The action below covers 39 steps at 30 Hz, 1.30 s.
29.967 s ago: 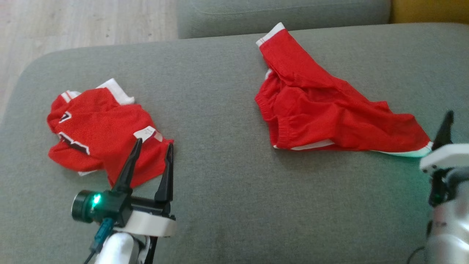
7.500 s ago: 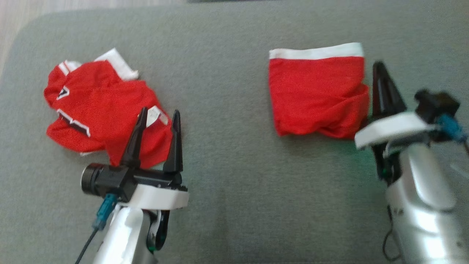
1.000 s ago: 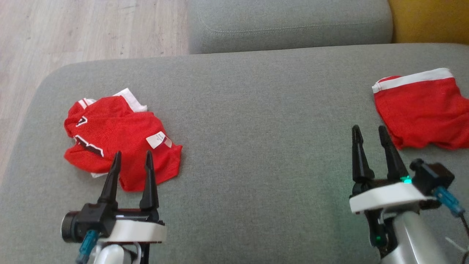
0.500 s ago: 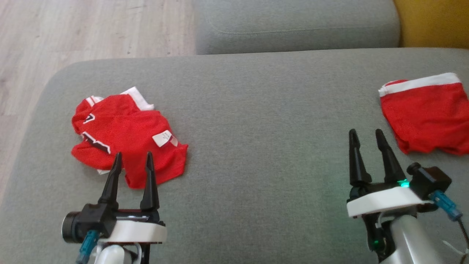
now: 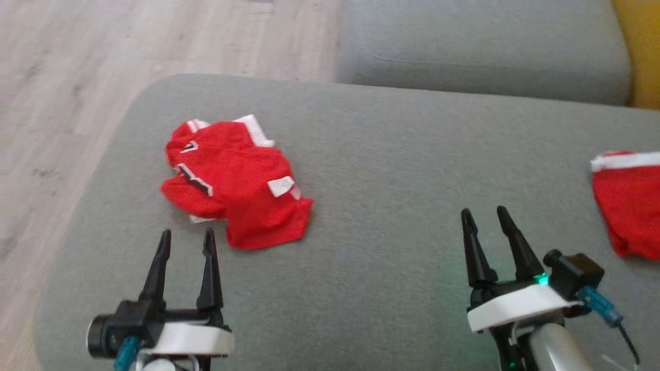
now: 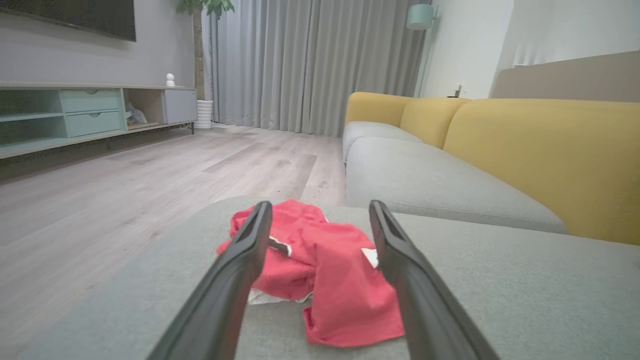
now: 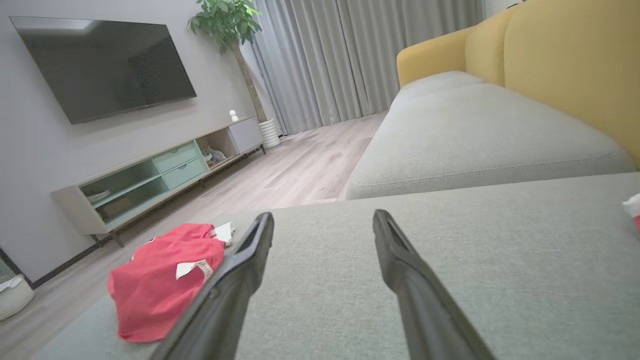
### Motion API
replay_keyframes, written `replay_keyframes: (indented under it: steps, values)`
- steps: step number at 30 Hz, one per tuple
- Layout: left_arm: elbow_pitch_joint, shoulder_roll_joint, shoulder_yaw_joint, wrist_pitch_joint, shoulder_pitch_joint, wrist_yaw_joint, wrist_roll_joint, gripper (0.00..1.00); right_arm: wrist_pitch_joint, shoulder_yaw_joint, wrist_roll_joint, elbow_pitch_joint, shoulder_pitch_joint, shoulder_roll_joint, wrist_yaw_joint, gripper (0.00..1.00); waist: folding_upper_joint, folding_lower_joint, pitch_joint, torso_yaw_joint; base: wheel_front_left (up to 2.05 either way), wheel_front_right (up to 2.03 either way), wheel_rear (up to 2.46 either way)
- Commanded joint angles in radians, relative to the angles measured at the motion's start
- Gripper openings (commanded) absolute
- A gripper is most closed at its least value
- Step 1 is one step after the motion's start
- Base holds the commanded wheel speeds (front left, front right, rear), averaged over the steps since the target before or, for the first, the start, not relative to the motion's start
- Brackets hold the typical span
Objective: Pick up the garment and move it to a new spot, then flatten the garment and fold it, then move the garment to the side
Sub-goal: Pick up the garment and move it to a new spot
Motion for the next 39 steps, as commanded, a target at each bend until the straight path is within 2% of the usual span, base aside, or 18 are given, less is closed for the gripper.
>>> replay_keyframes:
  steps: [1,11,20,28,33,39]
  values:
    - [-0.029,0.003,0.036,-0.005,-0.016,0.003,-0.001,1.00,-0.011,0.029,0.006,-0.027,-0.023,0.000,-0.001,1.00,0.0000,0.0000,-0.021,0.051,0.00,0.00,0.00]
    - [-0.026,0.003,0.042,-0.005,0.015,0.000,0.012,1.00,-0.011,0.066,0.026,-0.014,0.000,0.000,-0.001,1.00,0.0000,0.0000,-0.051,0.167,0.00,0.00,0.00]
    - [-0.025,0.003,0.047,-0.005,0.021,-0.010,0.019,1.00,-0.011,0.074,0.034,-0.017,0.008,0.000,-0.001,1.00,0.0000,0.0000,-0.041,0.206,0.00,0.00,0.00]
    - [0.039,0.019,0.004,0.002,-0.041,-0.047,0.054,1.00,-0.011,0.076,0.013,-0.022,-0.011,0.000,-0.001,1.00,0.0000,0.0000,0.020,0.173,0.00,0.00,0.00]
    - [0.162,0.037,-0.084,0.112,-0.183,-0.100,0.075,1.00,-0.011,0.062,-0.012,-0.031,-0.041,0.000,-0.001,1.00,0.0000,0.0000,0.101,0.124,0.00,0.00,0.00]
    - [0.328,0.046,-0.165,0.216,-0.357,-0.124,0.064,1.00,-0.011,0.049,-0.033,-0.038,-0.073,0.000,-0.001,1.00,0.0000,0.0000,0.187,0.063,0.00,0.00,0.00]
